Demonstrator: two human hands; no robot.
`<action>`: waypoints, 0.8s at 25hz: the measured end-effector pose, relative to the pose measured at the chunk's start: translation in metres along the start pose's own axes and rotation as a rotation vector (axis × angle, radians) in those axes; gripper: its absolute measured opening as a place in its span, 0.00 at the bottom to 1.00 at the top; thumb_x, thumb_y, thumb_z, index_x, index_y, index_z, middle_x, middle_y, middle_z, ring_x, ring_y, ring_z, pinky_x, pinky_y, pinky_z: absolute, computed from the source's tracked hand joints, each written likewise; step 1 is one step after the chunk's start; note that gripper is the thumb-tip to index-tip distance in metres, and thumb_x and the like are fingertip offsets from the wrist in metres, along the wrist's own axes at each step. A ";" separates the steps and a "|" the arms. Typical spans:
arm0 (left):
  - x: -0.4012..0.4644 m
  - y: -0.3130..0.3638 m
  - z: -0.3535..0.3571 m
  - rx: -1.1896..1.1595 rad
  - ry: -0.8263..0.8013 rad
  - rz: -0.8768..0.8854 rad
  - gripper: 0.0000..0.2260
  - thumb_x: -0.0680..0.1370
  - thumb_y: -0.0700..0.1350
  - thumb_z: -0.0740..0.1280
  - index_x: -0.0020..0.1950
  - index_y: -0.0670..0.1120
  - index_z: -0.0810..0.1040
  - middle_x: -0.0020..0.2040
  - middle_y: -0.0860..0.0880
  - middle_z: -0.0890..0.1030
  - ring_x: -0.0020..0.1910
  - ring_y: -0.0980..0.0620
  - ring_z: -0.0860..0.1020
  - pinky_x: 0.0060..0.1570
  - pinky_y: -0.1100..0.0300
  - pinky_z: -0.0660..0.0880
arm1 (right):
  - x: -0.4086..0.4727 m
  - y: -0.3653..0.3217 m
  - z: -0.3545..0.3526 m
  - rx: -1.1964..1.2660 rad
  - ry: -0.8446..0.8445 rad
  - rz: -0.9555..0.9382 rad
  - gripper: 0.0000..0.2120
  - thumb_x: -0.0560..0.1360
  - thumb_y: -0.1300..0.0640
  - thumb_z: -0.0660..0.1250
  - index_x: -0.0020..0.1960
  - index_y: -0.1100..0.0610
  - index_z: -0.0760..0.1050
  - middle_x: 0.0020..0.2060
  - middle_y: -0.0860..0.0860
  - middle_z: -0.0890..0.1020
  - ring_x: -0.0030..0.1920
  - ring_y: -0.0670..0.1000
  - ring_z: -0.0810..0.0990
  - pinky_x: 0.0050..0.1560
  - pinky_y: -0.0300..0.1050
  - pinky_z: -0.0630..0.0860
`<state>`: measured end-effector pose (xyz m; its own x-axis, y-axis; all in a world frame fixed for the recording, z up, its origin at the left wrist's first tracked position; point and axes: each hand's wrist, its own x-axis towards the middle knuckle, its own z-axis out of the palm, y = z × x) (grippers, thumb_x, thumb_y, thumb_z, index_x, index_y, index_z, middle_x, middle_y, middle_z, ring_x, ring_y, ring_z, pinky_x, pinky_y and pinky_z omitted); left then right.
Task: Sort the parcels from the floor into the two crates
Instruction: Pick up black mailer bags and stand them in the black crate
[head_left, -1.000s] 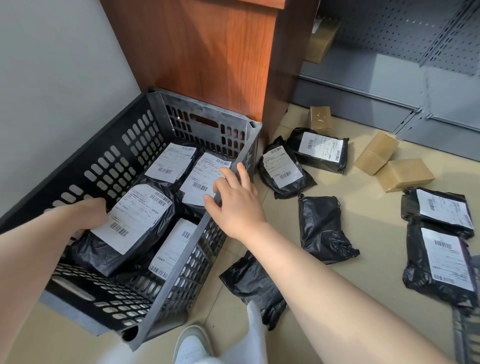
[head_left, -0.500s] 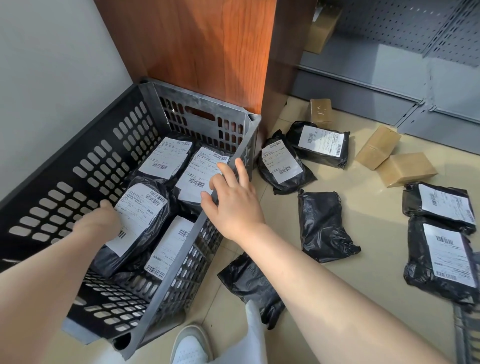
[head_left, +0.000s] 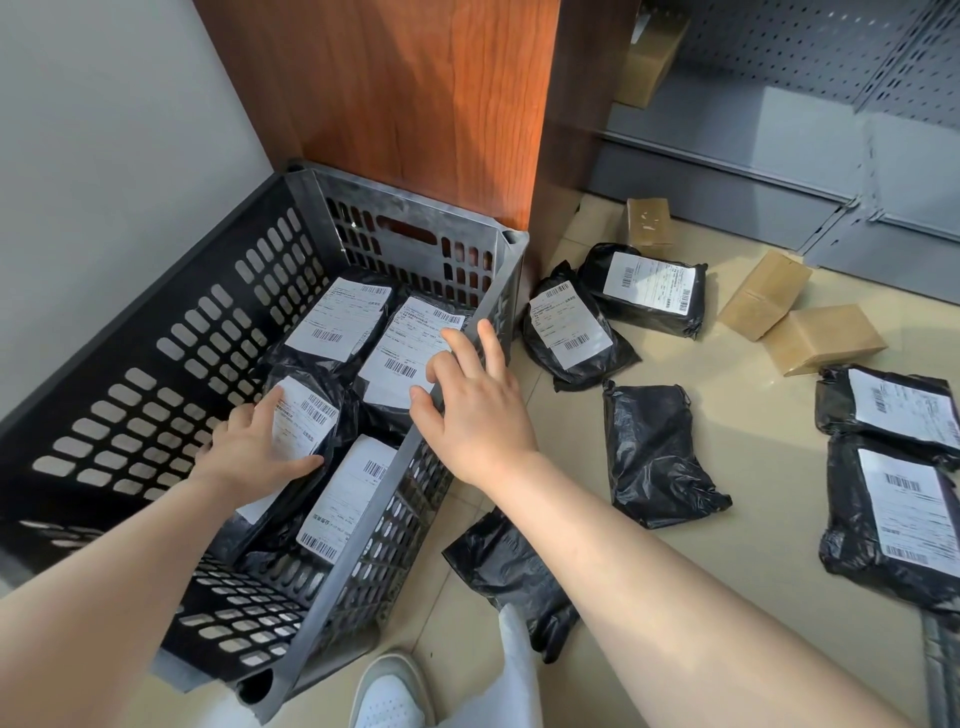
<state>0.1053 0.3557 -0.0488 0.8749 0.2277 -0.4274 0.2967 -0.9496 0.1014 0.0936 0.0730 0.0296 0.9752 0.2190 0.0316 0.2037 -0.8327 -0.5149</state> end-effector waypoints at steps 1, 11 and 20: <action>0.001 0.002 0.001 0.031 0.010 -0.043 0.49 0.68 0.68 0.69 0.78 0.57 0.43 0.75 0.42 0.58 0.73 0.39 0.59 0.68 0.38 0.63 | 0.000 0.000 0.000 0.006 0.005 -0.001 0.15 0.81 0.45 0.56 0.57 0.55 0.71 0.77 0.50 0.61 0.79 0.57 0.43 0.71 0.56 0.61; 0.020 0.021 0.006 0.111 0.014 -0.109 0.45 0.70 0.68 0.65 0.79 0.54 0.45 0.74 0.40 0.58 0.71 0.37 0.61 0.64 0.37 0.68 | 0.000 0.001 0.005 0.046 0.042 0.002 0.14 0.80 0.46 0.57 0.56 0.55 0.72 0.76 0.50 0.62 0.79 0.57 0.43 0.69 0.57 0.63; 0.022 0.027 0.004 0.046 -0.001 -0.154 0.48 0.71 0.68 0.66 0.80 0.53 0.41 0.80 0.41 0.48 0.78 0.39 0.48 0.72 0.32 0.52 | 0.001 0.003 0.000 -0.002 -0.030 0.020 0.17 0.81 0.43 0.55 0.62 0.54 0.71 0.78 0.48 0.59 0.79 0.56 0.41 0.72 0.57 0.59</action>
<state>0.1312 0.3338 -0.0592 0.8200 0.3712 -0.4357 0.4093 -0.9124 -0.0071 0.0951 0.0708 0.0277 0.9760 0.2177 -0.0044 0.1846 -0.8379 -0.5137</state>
